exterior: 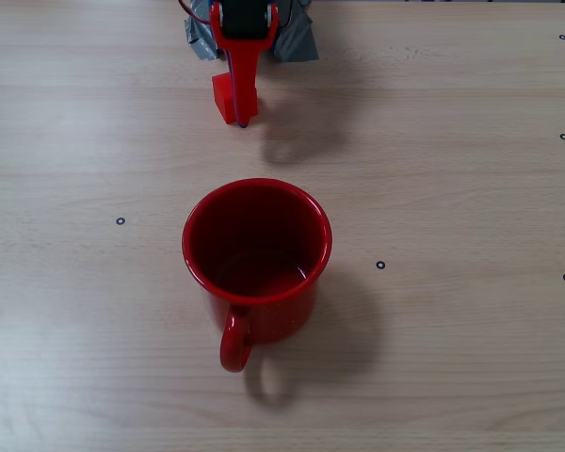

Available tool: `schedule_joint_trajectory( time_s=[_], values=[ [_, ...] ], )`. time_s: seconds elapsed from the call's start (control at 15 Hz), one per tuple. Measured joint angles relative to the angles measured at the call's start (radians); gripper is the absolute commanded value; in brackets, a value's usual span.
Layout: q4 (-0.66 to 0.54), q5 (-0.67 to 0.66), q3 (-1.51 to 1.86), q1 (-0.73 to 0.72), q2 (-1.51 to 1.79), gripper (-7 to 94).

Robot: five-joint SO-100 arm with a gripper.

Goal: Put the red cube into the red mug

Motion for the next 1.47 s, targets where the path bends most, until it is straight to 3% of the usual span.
schedule_joint_trajectory(
  time_s=[0.87,1.07,1.47],
  values=[
    [-0.006,-0.034,0.006,0.000,0.000,0],
    [0.083,-0.054,-0.057,0.000,-0.080,0],
    [0.230,-0.089,-0.518,0.012,-0.462,0]
  ],
)
